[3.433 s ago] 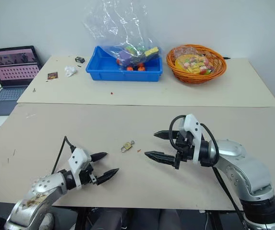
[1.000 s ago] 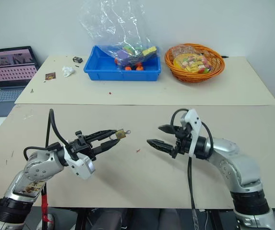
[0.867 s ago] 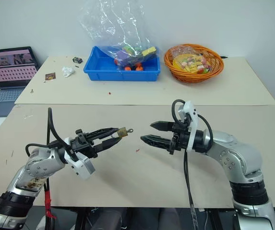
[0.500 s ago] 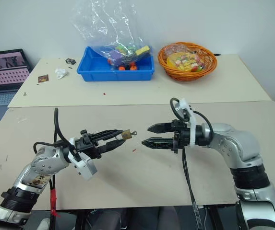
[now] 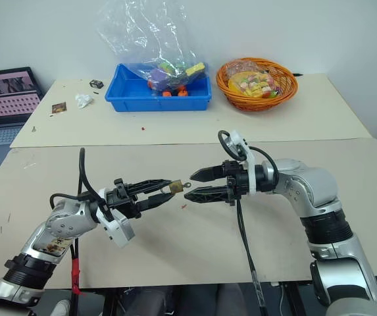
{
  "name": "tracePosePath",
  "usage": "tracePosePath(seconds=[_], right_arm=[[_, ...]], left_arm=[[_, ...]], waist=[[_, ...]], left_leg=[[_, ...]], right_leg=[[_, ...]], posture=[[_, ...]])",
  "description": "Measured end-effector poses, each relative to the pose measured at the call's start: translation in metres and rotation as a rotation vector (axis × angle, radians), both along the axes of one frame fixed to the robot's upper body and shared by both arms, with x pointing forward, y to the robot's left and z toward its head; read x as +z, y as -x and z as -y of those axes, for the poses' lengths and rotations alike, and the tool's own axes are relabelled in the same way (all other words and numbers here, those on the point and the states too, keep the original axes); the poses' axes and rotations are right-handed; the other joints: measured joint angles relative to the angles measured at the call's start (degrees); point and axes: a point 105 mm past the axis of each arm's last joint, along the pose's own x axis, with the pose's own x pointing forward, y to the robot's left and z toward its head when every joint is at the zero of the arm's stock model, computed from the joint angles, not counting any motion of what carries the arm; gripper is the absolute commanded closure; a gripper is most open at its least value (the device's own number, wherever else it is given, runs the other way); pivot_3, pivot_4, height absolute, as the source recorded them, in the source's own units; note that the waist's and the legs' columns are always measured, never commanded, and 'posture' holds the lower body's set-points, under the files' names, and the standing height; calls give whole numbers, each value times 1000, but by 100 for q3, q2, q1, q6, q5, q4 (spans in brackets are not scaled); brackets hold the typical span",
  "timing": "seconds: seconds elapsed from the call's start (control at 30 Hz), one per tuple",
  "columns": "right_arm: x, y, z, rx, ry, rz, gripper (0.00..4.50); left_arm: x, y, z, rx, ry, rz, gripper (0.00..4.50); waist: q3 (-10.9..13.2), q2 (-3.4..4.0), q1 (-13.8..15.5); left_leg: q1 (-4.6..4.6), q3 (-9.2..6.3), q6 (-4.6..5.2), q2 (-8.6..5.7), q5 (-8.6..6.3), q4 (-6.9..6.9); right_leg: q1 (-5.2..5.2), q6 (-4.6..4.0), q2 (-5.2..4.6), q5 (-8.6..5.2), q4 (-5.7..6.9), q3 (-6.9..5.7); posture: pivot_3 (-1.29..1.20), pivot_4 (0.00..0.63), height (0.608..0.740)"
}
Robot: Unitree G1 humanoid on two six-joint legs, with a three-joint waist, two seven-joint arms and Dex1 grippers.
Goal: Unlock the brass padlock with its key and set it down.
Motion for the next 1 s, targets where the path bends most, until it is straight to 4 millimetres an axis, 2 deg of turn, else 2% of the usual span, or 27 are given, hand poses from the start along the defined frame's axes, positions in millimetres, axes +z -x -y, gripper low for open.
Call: tracePosePath(seconds=[0.4,0.57,0.87,1.0], right_arm=[[4,1,-1,15,-1,0,0],[4,1,-2,17,-4,-1,1217],[4,1,-3,20,-8,-3,4362],[4,1,-3,23,-10,-5,4454]], left_arm=[[1,0,0,-3,12,-4,3670],[1,0,0,-3,12,-4,3670],[1,0,0,-2,12,-4,3670],[2,0,-1,0,12,-5,3670]], waist=[[0,0,-3],[0,0,-1],[0,0,-2],[0,0,-2]], left_leg=[[1,2,0,0,0,1],[1,2,0,0,0,1],[1,2,0,0,0,2],[2,2,0,0,0,2]], right_leg=[[0,-1,1,2,1,2],[0,-1,1,2,1,2],[0,-1,1,2,1,2],[0,-1,1,2,2,3]], posture=[[0,150,740],[0,150,740],[0,150,740],[0,150,740]])
